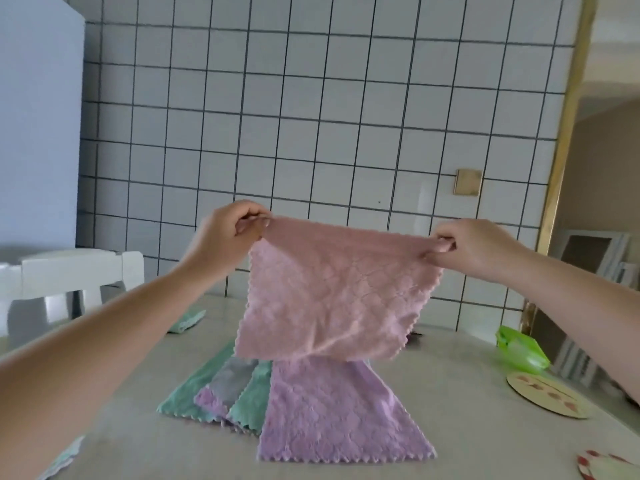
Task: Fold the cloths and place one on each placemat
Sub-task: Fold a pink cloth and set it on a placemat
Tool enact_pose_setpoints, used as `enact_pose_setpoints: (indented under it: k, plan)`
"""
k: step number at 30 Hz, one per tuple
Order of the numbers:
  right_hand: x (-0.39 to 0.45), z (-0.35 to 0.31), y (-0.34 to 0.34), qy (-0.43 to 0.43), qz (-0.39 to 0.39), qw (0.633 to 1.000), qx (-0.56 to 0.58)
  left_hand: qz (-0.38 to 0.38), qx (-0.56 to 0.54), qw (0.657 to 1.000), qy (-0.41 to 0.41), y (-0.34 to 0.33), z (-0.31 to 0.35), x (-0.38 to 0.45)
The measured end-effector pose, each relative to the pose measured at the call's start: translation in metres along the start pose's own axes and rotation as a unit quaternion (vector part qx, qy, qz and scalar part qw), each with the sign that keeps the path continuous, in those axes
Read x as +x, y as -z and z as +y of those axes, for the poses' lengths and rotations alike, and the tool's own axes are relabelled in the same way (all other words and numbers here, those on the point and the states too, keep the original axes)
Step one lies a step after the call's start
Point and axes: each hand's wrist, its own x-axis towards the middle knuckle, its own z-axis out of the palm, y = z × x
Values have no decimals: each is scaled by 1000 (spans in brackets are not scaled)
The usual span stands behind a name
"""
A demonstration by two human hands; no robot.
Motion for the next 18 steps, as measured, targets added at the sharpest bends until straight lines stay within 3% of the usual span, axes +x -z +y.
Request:
enact_pose_setpoints:
  k: [3, 5, 7, 13, 15, 18]
  plan:
    - [-41, -3, -19, -43, -7, 967, 252, 8, 27, 1000, 6, 4, -3, -48]
    - [-80, -5, -48, -80, -23, 906, 414, 0, 42, 999, 28, 4, -8, -90]
    - [-122, -11, -79, -109, -50, 853, 508, -35, 33, 997, 58, 6, -13, -131]
    - [-221, -29, -146, -236, -120, 721, 641, -189, -79, 965, 165, 19, -23, -225]
    - [-241, -31, -151, -264, -131, 691, 660, -211, -90, 951, 209, 23, -20, -241]
    - [-260, -35, -147, -310, -158, 671, 655, -253, -195, 896, 308, 31, -20, -260]
